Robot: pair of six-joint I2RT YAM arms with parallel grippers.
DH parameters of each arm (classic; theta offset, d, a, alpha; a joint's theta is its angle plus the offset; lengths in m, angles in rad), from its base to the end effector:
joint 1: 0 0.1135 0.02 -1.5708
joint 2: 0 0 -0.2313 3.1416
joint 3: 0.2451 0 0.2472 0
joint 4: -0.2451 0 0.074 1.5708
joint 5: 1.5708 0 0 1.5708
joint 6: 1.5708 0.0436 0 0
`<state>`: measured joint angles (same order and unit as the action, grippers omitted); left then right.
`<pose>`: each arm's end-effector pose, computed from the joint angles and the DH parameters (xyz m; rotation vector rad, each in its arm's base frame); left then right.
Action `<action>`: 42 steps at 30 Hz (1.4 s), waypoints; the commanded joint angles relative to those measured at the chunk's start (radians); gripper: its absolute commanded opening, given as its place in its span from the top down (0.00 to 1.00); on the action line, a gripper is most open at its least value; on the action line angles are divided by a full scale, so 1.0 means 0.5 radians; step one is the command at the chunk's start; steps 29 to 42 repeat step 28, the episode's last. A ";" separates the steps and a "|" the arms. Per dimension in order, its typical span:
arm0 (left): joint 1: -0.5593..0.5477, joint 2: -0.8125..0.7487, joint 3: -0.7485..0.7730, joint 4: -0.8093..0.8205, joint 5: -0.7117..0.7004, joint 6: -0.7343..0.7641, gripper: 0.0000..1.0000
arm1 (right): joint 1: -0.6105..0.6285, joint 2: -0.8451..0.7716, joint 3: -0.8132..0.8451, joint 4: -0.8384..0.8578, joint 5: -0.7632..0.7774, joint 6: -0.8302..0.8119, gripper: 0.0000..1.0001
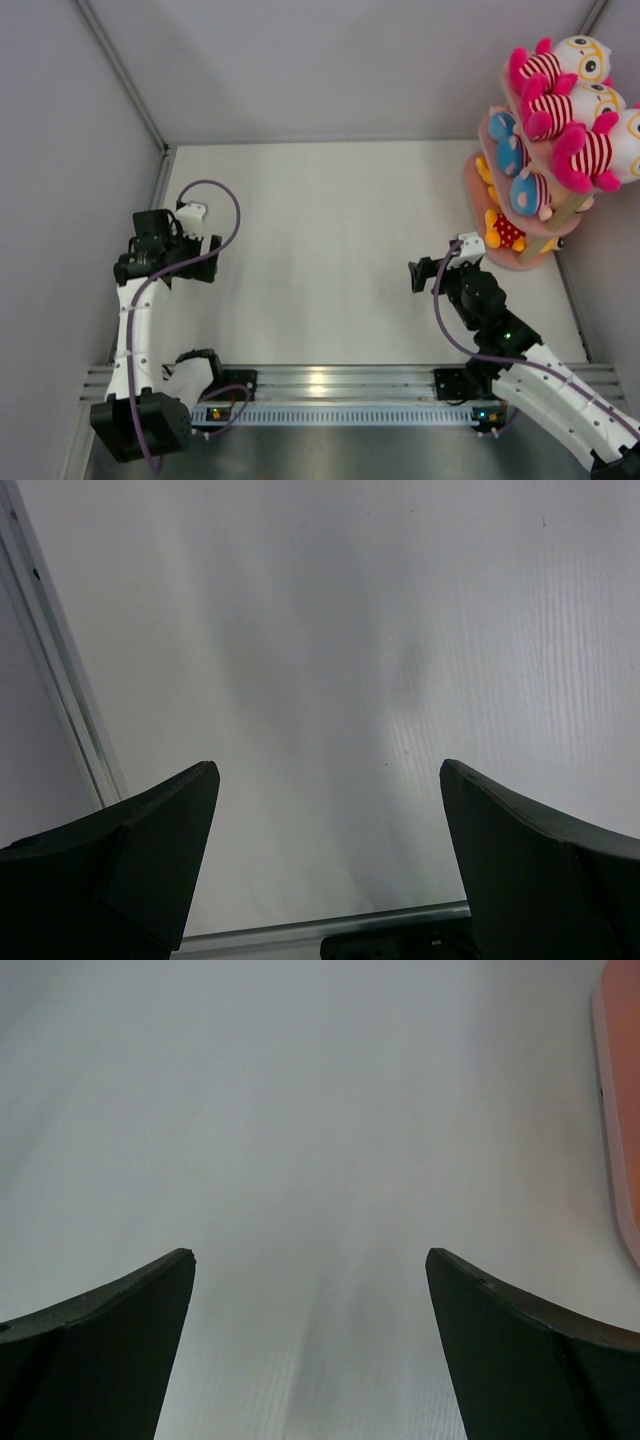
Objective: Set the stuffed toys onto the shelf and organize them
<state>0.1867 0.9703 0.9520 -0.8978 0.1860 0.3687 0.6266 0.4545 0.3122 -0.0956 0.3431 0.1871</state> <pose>0.1993 0.0294 0.2672 0.3016 2.4462 0.0084 0.1462 0.0877 0.2133 -0.1518 1.7964 0.2717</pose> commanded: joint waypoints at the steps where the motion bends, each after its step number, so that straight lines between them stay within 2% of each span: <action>1: -0.002 0.004 -0.032 0.139 -0.053 -0.019 0.02 | 0.002 0.023 0.035 0.145 0.004 0.031 0.00; 15: -0.005 -0.011 -0.143 0.200 -0.025 0.014 0.02 | 0.002 -0.047 0.005 0.139 -0.045 0.065 0.01; 27: -0.005 -0.008 -0.155 0.200 -0.034 0.017 0.02 | 0.005 -0.163 -0.084 0.289 -0.002 0.153 0.01; 42: -0.002 -0.008 -0.161 0.203 -0.034 0.017 0.02 | 0.005 -0.170 -0.085 0.286 0.019 0.169 0.00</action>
